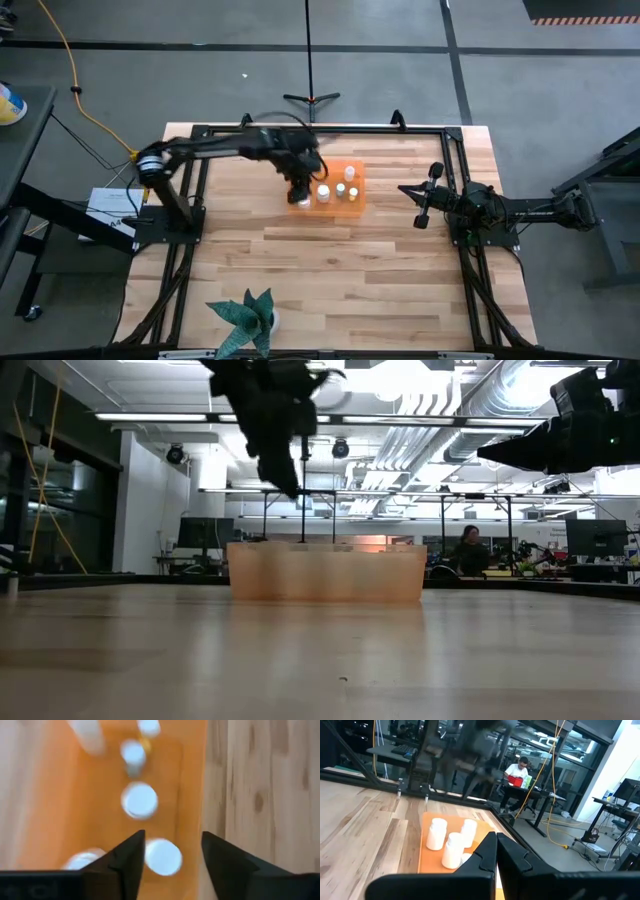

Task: Pick and place pill bottles into a basket
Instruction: Return to Home Position

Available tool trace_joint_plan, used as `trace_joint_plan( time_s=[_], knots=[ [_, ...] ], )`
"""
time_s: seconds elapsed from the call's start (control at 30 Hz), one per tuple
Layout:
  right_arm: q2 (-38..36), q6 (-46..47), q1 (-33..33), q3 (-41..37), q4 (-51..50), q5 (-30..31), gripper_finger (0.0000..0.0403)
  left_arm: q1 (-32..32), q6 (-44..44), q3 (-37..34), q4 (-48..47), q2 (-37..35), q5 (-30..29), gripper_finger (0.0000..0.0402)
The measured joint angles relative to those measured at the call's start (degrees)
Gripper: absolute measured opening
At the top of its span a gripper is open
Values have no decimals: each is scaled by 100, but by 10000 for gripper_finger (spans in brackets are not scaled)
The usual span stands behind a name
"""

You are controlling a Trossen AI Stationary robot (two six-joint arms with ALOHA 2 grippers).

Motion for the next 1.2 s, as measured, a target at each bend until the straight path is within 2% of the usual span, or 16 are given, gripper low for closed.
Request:
trace_joint_plan(
  time_s=[0.13, 0.3, 0.4, 0.47, 0.57, 0.7, 0.77, 0.9, 1.1, 1.2],
  knots=[
    [2, 21, 1, 2, -109, -1, 0, 161, 108, -823, 1068, -995, 194, 170],
    [4, 21, 1, 2, -216, -1, 0, 44, 18, -2536, 2701, -2490, 191, 89],
    [4, 138, 2, 2, -252, -1, 0, -327, -48, -3763, 3940, -3407, -144, 41],
    [4, 298, 0, 2, -276, -1, 0, -650, -235, -4489, 4438, -3989, -513, 21],
    [4, 387, 1, 2, -374, -1, 0, -1181, -449, -5218, 4789, -4914, -1227, 25],
    [4, 423, 0, 2, -552, -1, 0, -1831, -652, -5853, 4658, -6111, -2077, 63],
    [2, 430, 0, 2, -542, 1, 0, -2066, -536, -6122, 4714, -6662, -2102, 63],
    [4, 438, 0, 2, -547, -1, 0, -2390, -272, -6505, 4735, -7601, -2041, 21],
    [4, 572, -3, -1, -617, 4, 0, -2543, -278, -6866, 4520, -8592, -2599, 46],
    [2, 657, -84, -13, -614, 74, 0, -2573, -95, -7070, 4377, -8877, -2546, 28]
  ],
)
